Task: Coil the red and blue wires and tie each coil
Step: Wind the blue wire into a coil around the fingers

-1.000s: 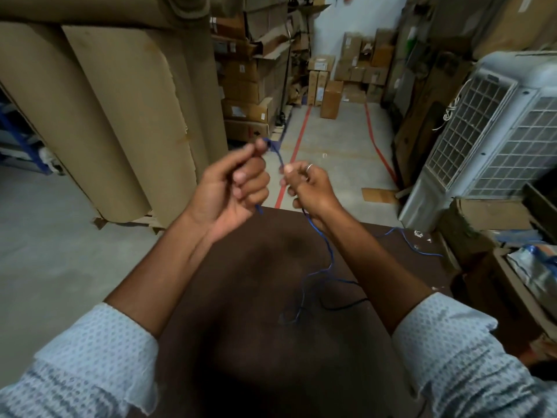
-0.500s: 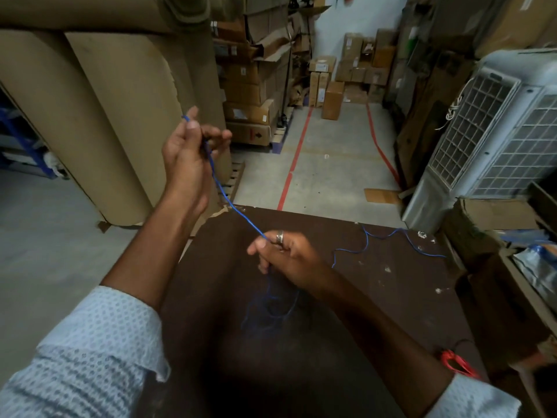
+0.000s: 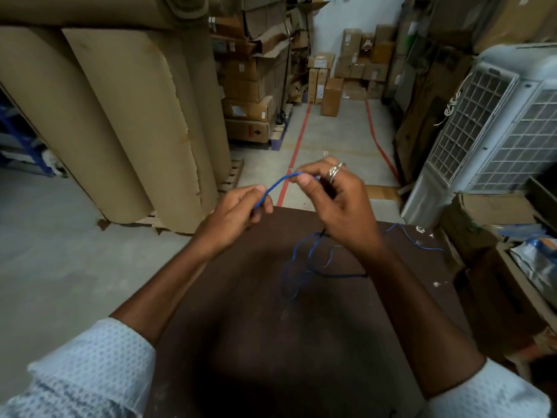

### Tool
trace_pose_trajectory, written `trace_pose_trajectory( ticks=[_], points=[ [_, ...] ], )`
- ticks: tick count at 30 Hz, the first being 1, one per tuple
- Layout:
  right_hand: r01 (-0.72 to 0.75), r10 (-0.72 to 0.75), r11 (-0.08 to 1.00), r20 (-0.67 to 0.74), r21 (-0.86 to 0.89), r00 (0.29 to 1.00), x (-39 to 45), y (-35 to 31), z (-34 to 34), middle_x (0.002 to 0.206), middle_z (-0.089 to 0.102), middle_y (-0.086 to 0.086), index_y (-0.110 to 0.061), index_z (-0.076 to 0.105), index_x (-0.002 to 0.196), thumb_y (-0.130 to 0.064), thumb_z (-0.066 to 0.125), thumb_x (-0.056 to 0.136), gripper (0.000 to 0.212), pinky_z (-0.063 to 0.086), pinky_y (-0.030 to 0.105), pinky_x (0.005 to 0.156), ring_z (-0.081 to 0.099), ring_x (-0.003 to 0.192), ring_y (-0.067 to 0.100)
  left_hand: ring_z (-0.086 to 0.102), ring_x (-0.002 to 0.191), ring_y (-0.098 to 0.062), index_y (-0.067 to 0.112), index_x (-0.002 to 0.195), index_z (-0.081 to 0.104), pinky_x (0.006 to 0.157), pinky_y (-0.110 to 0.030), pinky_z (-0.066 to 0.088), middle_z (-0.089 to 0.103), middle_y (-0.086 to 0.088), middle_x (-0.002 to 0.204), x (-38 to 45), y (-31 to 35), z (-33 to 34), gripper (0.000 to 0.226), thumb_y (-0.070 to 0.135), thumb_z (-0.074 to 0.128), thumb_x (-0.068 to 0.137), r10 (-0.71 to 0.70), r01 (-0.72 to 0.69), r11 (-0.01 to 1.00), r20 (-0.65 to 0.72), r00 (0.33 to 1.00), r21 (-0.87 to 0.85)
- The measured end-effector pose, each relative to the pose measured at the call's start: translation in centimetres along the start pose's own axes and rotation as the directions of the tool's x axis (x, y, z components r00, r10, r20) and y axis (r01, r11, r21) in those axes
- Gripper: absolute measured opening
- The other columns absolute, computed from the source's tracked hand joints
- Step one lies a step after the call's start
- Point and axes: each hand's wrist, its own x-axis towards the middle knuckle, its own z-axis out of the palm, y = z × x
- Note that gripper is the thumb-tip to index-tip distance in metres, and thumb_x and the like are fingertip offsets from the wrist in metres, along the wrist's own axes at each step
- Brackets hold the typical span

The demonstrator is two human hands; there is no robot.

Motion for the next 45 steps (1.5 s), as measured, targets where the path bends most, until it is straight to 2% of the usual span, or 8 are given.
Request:
trace_pose_trajectory(
  ticks=[5, 10, 19, 26, 30, 34, 39, 45],
  points=[
    [-0.017, 0.006, 0.997, -0.154, -0.074, 0.988, 2.5, 2.0, 0.3, 0.081, 0.062, -0.003, -0.012, 0.07, 0.09, -0.023, 0.066, 0.096, 0.013, 0.045, 0.027, 0.07, 0.057, 0.075, 0.008, 0.017, 0.039, -0.01, 0.017, 0.063, 0.05, 0.041, -0.023, 0.014, 0.026, 0.002, 0.045, -1.5, 2.8, 1.6, 0.051, 0.047, 0.035, 0.101, -0.067, 0.136, 0.891, 0.171, 0.983, -0.433],
    [-0.141, 0.141, 0.99, -0.025, -0.018, 0.99, 1.3, 2.6, 2.5, 0.068, 0.055, 0.007, -0.022, 0.062, 0.091, -0.029, 0.067, 0.094, 0.009, 0.041, 0.03, 0.059, 0.043, 0.059, 0.006, 0.007, 0.036, -0.008, 0.022, 0.068, 0.044, 0.041, -0.027, -0.004, 0.031, 0.01, 0.042, -1.2, 6.8, 0.2, 0.044, 0.038, 0.027, 0.105, 0.045, 0.17, 0.641, 0.258, 0.965, -0.748],
    [-0.159, 0.184, 0.98, 0.247, -0.119, 0.951, -4.2, 3.3, 5.3, 0.072, 0.059, -0.01, -0.029, 0.067, 0.093, -0.034, 0.075, 0.087, 0.011, 0.045, 0.024, 0.065, 0.054, 0.066, 0.005, 0.036, 0.043, -0.007, 0.02, 0.087, 0.048, 0.05, -0.025, 0.026, 0.044, 0.006, 0.057, 0.7, 9.5, -3.9, 0.034, 0.027, 0.023, 0.11, 0.24, -0.187, 0.424, -0.089, 0.967, -0.886],
    [0.069, 0.051, 0.94, 0.337, -0.335, 0.94, -8.2, 4.0, 5.4, 0.107, 0.068, -0.012, -0.028, 0.072, 0.105, -0.025, 0.059, 0.094, 0.017, 0.036, 0.033, 0.095, 0.052, 0.107, 0.007, 0.052, 0.066, -0.009, 0.014, 0.101, 0.05, 0.07, -0.024, 0.045, 0.059, 0.003, 0.082, 2.3, 6.0, -5.8, 0.014, 0.017, 0.037, 0.107, 0.181, -0.423, 0.636, -0.407, 0.895, -0.646],
    [-0.08, 0.104, 0.993, 0.292, -0.091, 0.951, -9.0, 3.0, 3.6, 0.136, 0.054, -0.002, -0.018, 0.067, 0.125, -0.011, 0.052, 0.096, 0.033, 0.042, 0.02, 0.107, 0.047, 0.125, -0.003, 0.063, 0.075, -0.013, 0.007, 0.109, 0.045, 0.081, -0.033, 0.051, 0.064, -0.002, 0.089, 2.5, 2.4, -5.9, 0.013, 0.015, 0.036, 0.108, 0.224, -0.388, 0.874, -0.466, 0.856, -0.293],
    [-0.066, 0.072, 0.997, 0.124, -0.049, 0.99, -8.4, 2.8, 1.5, 0.127, 0.065, -0.01, -0.019, 0.069, 0.125, -0.01, 0.062, 0.097, 0.03, 0.056, 0.016, 0.087, 0.063, 0.11, -0.011, 0.066, 0.07, -0.024, 0.002, 0.113, 0.044, 0.073, -0.035, 0.053, 0.063, -0.01, 0.089, 2.0, -0.8, -5.5, 0.019, 0.016, 0.031, 0.109, 0.259, -0.246, 0.966, -0.372, 0.891, 0.083],
    [-0.025, 0.017, 0.976, -0.039, -0.217, 0.999, -7.5, 3.2, -0.3, 0.117, 0.071, -0.012, -0.016, 0.075, 0.116, -0.018, 0.064, 0.093, 0.025, 0.053, 0.025, 0.097, 0.067, 0.108, 0.0, 0.063, 0.067, -0.01, 0.016, 0.101, 0.049, 0.068, -0.03, 0.048, 0.064, 0.001, 0.074, 0.5, -2.7, -4.6, 0.013, 0.02, 0.038, 0.107, 0.258, -0.191, 0.821, -0.05, 0.965, 0.539],
    [-0.079, 0.051, 0.988, -0.203, -0.13, 0.978, -4.7, 3.8, -2.2, 0.106, 0.078, -0.001, -0.009, 0.077, 0.109, -0.014, 0.064, 0.094, 0.021, 0.059, 0.037, 0.091, 0.074, 0.097, 0.01, 0.057, 0.066, 0.001, 0.024, 0.082, 0.066, 0.068, -0.021, 0.044, 0.06, 0.012, 0.068, -2.5, -2.2, -0.8, 0.052, 0.046, 0.026, 0.107, -0.003, -0.069, 0.89, 0.157, 0.988, 0.452]
  ],
)
